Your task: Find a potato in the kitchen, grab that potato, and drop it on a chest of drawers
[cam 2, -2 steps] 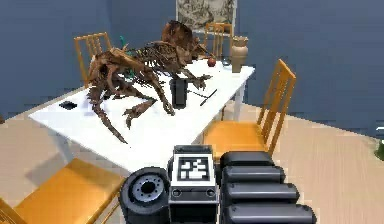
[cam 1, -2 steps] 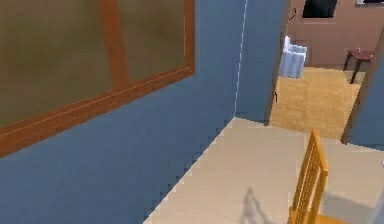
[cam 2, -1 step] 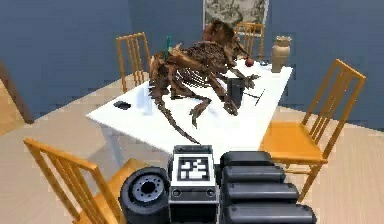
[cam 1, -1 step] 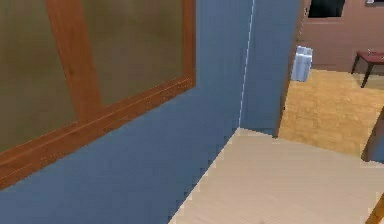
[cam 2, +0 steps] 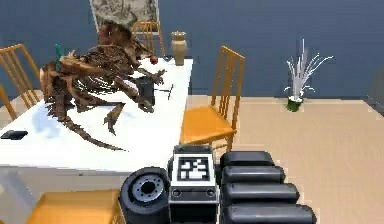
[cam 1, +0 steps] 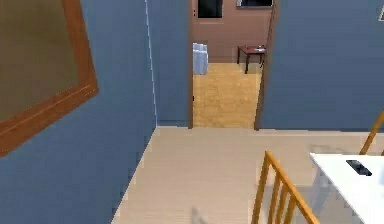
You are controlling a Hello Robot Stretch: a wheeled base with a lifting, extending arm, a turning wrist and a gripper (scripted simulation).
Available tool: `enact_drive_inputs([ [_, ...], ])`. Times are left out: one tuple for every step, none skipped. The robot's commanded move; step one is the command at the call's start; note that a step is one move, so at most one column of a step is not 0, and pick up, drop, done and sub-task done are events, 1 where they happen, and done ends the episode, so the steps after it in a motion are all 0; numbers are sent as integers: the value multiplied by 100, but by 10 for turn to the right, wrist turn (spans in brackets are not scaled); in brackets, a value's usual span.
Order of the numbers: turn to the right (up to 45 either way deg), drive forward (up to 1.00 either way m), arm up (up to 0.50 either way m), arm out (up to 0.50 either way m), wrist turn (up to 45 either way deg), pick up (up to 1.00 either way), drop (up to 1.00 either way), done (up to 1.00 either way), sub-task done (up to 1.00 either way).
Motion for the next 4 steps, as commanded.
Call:
enact_drive_inputs([
  [0, 75, 0, 0, 0, 0, 0, 0, 0],
  [210, 0, 0, 0, 0, 0, 0, 0, 0],
  [0, 100, 0, 0, 0, 0, 0, 0, 0],
  [0, 100, 0, 0, 0, 0, 0, 0, 0],
])
